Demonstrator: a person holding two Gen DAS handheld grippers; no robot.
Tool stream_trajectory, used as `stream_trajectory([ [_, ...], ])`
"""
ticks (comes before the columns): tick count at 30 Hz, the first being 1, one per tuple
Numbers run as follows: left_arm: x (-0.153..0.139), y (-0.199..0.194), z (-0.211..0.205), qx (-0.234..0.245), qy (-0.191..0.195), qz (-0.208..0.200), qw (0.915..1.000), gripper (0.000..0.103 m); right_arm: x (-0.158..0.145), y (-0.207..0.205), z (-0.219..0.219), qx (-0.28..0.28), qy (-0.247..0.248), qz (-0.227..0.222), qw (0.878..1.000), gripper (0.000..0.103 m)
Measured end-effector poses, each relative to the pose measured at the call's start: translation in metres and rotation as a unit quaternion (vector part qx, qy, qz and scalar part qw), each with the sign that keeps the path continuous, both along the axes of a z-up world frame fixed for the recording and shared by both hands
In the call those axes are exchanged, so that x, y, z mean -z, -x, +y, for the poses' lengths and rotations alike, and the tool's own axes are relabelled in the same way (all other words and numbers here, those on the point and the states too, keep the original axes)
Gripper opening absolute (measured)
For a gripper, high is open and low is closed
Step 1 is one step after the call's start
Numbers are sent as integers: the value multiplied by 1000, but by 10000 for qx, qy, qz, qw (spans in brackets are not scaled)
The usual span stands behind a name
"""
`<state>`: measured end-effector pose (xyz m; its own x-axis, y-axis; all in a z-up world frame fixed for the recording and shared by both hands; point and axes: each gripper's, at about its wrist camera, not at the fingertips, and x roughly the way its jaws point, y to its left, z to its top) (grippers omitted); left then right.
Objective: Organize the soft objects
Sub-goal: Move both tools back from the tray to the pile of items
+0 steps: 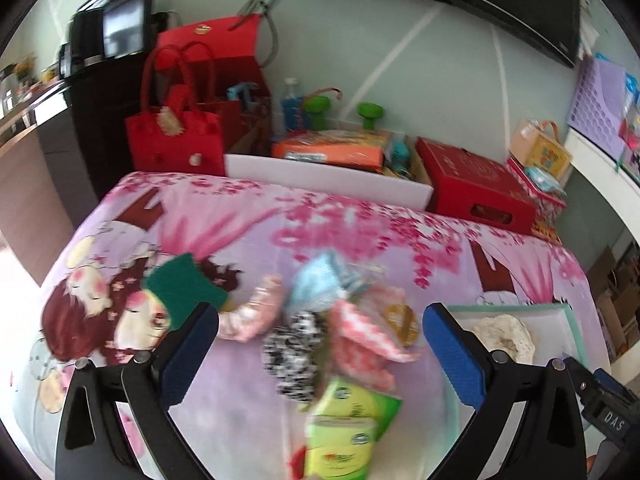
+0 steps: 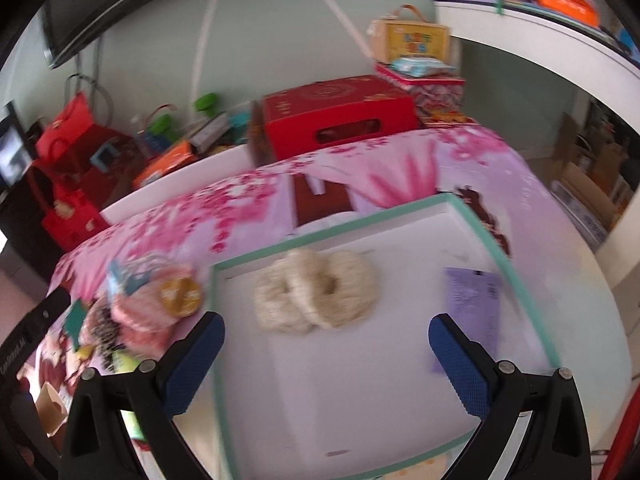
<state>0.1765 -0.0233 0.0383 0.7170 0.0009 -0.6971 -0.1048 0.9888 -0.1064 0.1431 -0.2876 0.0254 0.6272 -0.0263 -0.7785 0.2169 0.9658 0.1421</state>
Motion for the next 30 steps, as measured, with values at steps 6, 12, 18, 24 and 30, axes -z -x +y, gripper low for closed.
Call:
stream_trajectory([
  [6, 1, 13, 46, -465, 177, 179, 9986, 102, -1, -1, 48, -701, -224, -68, 9973, 103],
  [12, 18, 20, 62, -573, 203, 565, 9966, 102, 11, -3, 88, -1173, -247, 78, 9928, 103],
  [18, 37, 27, 59, -460, 320, 953, 9939, 102, 25, 5, 104, -1349, -145, 301, 9903, 103],
  [24, 58, 36, 63, -477, 421, 1361, 9887, 102, 38, 17, 122, -1553, -91, 453, 9868, 103],
  [30, 75, 35, 73, -568, 532, 1611, 9839, 102, 47, 20, 145, -1861, -19, 547, 9810, 103],
])
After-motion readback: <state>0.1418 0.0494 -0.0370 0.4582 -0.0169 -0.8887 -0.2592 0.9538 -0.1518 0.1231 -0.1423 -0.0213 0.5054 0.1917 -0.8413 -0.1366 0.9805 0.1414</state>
